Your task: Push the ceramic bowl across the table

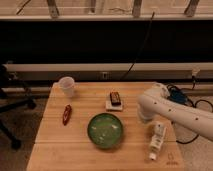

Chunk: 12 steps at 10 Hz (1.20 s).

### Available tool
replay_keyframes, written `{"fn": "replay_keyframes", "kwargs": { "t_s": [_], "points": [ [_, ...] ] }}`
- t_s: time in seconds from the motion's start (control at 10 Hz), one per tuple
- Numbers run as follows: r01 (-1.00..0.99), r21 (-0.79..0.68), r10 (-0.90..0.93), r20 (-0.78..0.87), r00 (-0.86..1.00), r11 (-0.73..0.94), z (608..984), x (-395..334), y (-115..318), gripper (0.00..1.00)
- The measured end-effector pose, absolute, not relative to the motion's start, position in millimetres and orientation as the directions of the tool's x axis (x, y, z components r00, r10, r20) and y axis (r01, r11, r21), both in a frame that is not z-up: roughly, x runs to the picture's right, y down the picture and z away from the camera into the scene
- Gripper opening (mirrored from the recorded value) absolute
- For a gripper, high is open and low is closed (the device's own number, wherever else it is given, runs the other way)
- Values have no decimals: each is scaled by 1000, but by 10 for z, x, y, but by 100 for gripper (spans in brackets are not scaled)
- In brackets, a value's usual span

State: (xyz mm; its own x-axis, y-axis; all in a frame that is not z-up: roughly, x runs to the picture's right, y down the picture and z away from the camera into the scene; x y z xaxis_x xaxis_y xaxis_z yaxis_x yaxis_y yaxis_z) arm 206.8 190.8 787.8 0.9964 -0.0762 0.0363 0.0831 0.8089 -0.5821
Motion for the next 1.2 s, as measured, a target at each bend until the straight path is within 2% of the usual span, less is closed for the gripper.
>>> {"fn": "replay_keyframes", "kwargs": {
  "t_s": [0.1,0.2,0.3,1.2],
  "points": [
    [86,-584,-78,38,996,807,7892,2060,1915,21],
    [90,-588,-83,40,996,804,7904,2051,1918,9],
    [93,-590,-84,42,996,802,7914,2044,1922,5],
    [119,-613,-100,65,993,781,8005,1937,1954,5]
  ]
}}
